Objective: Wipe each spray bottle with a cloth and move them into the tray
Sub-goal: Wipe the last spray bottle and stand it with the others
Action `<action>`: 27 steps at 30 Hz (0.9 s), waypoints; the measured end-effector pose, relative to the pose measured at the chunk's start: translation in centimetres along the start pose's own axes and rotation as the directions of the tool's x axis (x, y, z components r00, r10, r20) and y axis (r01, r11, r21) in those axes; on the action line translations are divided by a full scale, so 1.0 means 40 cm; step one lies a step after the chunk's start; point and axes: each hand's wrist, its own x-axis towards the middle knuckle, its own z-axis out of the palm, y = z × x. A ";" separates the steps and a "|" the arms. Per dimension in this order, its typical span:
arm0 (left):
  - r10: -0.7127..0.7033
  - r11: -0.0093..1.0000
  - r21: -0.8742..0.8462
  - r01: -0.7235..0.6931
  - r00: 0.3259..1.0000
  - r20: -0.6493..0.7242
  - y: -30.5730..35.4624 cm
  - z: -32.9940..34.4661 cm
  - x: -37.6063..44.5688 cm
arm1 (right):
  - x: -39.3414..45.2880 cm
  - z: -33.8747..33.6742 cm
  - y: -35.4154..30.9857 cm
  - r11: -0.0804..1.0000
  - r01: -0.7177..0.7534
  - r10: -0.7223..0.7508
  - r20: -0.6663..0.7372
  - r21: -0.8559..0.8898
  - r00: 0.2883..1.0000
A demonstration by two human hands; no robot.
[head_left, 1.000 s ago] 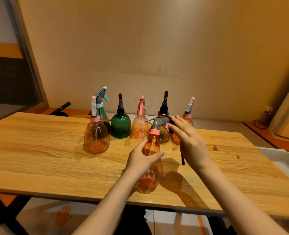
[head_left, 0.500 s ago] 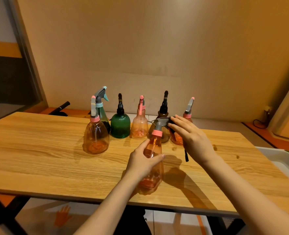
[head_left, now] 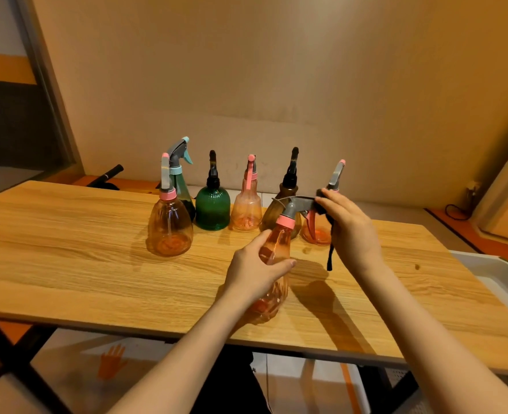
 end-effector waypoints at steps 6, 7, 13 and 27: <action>0.050 0.999 -0.007 -0.050 0.998 -0.035 -0.010 0.003 -0.007 | 0.015 -0.033 -0.021 0.993 0.086 -0.074 -0.156 0.075 0.985; 0.056 0.998 -0.006 -0.056 0.998 -0.039 -0.009 0.003 -0.006 | 0.022 -0.030 -0.042 0.987 0.145 -0.137 -0.114 0.065 0.984; 0.127 0.991 0.046 -0.124 0.988 -0.086 -0.007 0.007 -0.026 | 0.022 0.005 -0.069 0.955 0.296 -0.295 0.044 -0.015 0.954; 0.342 0.904 0.326 -0.278 0.926 -0.157 -0.027 0.010 -0.020 | 0.001 -0.036 -0.115 0.941 0.334 -0.335 -0.003 0.057 0.942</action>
